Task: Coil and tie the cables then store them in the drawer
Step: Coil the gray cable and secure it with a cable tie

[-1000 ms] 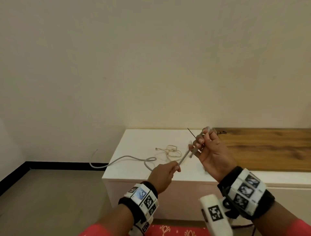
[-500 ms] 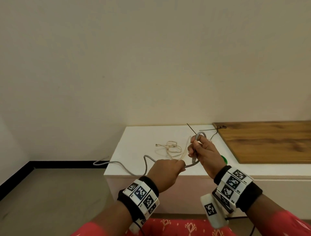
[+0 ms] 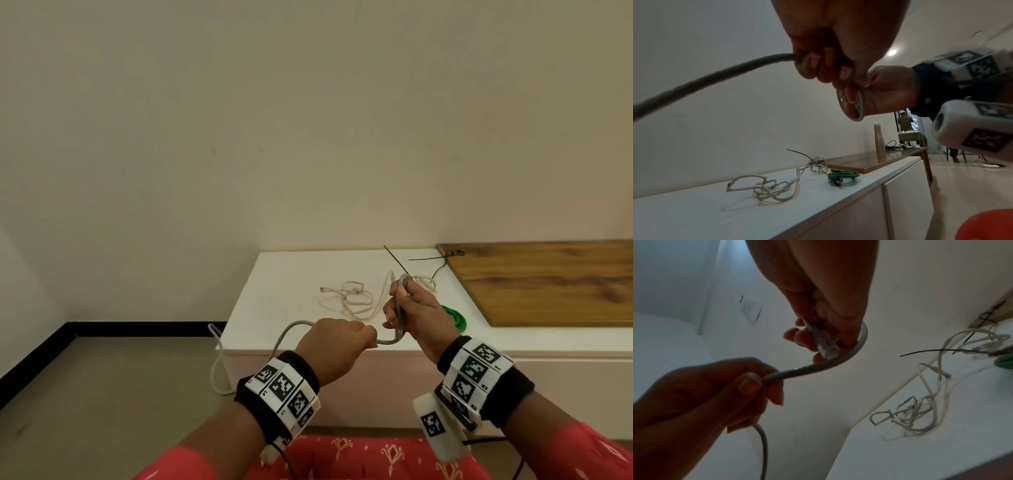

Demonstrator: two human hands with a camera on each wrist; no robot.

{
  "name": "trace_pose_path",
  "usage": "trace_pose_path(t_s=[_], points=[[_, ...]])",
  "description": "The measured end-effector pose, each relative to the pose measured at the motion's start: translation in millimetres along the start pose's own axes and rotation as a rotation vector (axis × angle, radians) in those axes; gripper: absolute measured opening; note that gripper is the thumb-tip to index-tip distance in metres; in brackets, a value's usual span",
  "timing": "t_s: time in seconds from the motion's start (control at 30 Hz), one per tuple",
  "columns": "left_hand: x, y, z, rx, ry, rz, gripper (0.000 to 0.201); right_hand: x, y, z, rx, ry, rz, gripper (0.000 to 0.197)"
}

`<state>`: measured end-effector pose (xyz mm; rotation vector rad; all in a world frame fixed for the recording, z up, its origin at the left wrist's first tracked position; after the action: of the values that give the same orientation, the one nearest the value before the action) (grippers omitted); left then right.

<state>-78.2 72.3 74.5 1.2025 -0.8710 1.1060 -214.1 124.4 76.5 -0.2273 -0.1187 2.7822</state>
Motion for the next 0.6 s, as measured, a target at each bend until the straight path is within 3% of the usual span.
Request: trace_pose_path(t_s=[0.23,0.4,0.6], points=[[0.3,1.1,-4.2,-0.028,0.047,-0.065,0.002,-3.8,-2.3,-5.7,-0.081,-0.100,-0.008,0.029],[-2.4,2.6,-6.8,-0.065,0.167,-0.063,0.026,-5.2,-4.3,-5.2,-0.154,-0.130,-0.006,0.030],[-5.9,3.4,-6.6,-0.060,0.213,-0.047,0.029,-6.3,-3.7,-8.1,-0.159,-0.154,-0.097,0.030]])
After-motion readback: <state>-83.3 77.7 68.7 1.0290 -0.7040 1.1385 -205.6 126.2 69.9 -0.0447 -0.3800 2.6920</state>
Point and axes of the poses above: each hand's wrist, its own y-axis towards the middle knuckle, its own x-axis out of the back of the hand, z = x × y, the point moved 3 cm from there along y, towards the middle knuckle, and after that the axes turned 13 degrees about -x, right-handed, at the moved point
